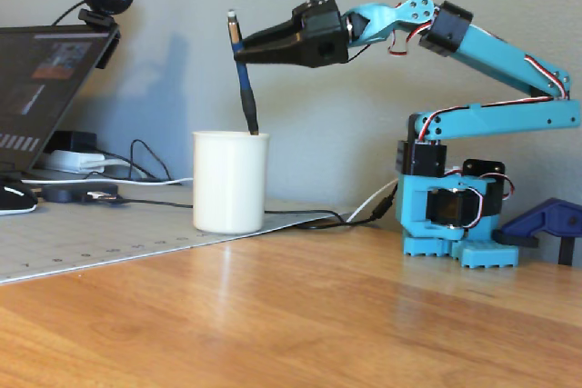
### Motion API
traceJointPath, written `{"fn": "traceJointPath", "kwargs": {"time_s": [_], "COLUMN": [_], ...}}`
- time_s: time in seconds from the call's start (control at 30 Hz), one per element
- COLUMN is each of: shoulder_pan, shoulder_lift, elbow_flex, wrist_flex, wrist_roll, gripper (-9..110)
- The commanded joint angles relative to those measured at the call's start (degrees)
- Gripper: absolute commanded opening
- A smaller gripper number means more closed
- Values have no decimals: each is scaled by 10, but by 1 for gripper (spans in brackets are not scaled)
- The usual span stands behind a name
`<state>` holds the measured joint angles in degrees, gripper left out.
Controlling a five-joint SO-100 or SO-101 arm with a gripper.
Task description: Grasp a pen and put it in a mug.
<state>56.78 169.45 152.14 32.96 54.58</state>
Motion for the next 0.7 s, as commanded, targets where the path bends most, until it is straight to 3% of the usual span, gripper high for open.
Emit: {"fn": "traceJointPath", "kwargs": {"time_s": [0.0,0.43,0.67], "shoulder_pan": [-5,-52,-53], "shoulder_lift": [-30,-109,-105], "elbow_flex": [-9,-17,-18], "wrist_flex": [-14,-14,-14], "wrist_roll": [7,-3,-3], "gripper": [2,3,14]}}
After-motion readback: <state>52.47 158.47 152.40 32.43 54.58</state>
